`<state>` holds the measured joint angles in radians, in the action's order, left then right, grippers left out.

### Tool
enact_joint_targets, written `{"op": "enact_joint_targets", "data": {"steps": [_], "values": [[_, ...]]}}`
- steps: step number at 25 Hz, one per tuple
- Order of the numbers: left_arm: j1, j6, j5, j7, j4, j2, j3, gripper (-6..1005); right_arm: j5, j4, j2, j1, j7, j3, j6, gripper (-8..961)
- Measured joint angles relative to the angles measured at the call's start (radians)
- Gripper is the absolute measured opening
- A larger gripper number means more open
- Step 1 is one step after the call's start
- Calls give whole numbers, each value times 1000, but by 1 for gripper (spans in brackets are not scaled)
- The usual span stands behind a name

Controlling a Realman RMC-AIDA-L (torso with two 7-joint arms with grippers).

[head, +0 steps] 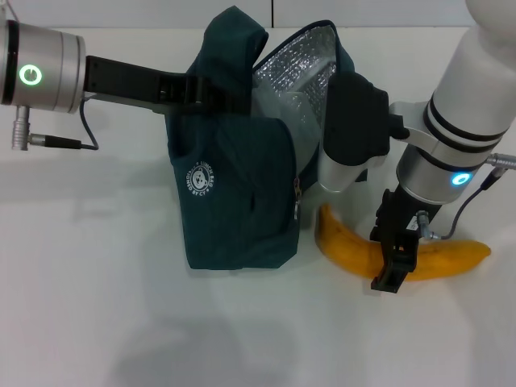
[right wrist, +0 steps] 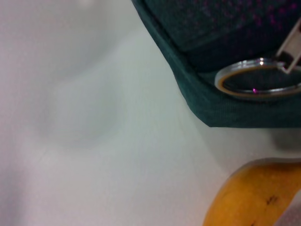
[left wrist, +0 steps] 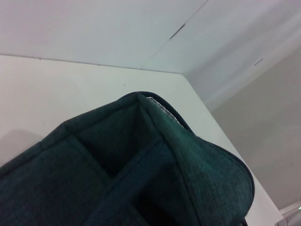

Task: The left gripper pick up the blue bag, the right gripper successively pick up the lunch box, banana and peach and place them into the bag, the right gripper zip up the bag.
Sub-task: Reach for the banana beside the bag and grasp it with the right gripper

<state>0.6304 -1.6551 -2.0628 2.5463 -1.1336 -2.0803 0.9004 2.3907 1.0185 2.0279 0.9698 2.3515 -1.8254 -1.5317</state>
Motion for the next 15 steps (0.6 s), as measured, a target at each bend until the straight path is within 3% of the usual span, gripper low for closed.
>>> {"op": "enact_joint_targets", "data": {"steps": [15], "values": [[4,1,1,-1,0,2,0,39,2,-12,0,16,13,11,-7,623]]}}
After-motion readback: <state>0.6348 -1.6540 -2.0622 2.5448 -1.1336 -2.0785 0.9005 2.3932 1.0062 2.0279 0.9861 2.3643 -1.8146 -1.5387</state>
